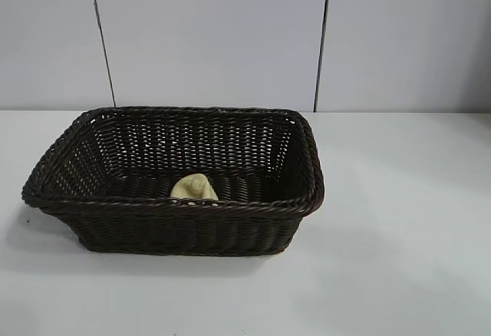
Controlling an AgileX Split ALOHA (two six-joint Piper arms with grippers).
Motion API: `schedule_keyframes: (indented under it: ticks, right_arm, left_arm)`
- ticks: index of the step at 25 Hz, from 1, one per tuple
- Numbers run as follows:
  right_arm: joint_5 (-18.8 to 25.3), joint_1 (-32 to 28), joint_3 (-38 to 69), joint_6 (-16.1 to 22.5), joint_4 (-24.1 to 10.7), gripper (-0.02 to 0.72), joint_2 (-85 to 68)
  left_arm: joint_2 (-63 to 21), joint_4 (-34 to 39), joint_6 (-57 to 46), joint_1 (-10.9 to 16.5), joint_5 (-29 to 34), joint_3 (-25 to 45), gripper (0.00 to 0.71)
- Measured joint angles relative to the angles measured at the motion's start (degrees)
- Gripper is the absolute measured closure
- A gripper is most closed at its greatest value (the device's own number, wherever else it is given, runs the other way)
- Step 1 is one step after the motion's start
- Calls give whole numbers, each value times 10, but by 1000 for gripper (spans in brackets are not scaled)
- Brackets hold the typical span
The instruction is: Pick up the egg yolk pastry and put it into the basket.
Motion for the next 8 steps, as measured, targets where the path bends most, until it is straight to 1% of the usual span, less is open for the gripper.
schedule_keyframes:
  ticks: [8]
  right_arm:
    - [0,-7,0,0,0,157,0]
  left_arm:
    - [0,0,0,0,0,0,168]
